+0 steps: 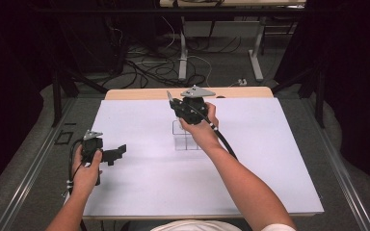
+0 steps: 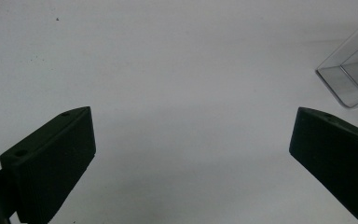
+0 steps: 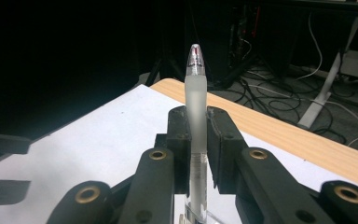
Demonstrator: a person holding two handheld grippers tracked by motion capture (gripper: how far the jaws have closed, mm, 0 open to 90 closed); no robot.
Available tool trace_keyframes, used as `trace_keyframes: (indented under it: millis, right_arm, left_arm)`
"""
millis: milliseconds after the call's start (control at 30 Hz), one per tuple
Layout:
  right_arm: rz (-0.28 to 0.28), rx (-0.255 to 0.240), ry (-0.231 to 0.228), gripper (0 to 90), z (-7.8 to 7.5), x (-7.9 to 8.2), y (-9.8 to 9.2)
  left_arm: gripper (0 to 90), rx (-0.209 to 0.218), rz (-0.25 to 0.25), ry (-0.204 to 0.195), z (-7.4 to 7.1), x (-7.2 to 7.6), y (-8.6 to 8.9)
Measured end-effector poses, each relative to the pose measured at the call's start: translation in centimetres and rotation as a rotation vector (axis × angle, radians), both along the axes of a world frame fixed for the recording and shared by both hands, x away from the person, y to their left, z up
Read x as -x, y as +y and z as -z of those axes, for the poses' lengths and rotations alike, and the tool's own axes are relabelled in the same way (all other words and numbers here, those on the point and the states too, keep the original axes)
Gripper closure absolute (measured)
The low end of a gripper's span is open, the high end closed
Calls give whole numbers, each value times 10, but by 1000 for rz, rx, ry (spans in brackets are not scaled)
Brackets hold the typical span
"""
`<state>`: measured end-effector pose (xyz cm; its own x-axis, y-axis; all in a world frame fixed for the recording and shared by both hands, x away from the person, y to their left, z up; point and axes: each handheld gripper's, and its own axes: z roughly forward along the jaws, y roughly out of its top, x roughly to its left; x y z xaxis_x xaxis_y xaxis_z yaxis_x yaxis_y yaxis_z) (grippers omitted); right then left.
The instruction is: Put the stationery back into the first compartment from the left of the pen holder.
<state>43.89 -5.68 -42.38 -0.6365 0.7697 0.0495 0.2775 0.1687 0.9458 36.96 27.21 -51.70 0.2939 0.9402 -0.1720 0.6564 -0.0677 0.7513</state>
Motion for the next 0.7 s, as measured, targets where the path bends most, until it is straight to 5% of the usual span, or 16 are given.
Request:
trace_keyframes:
  millis: [700]
  right_arm:
    - [15,35,17,804,22,-16,14]
  left_arm:
    - [3,0,-15,2,-1,6,6]
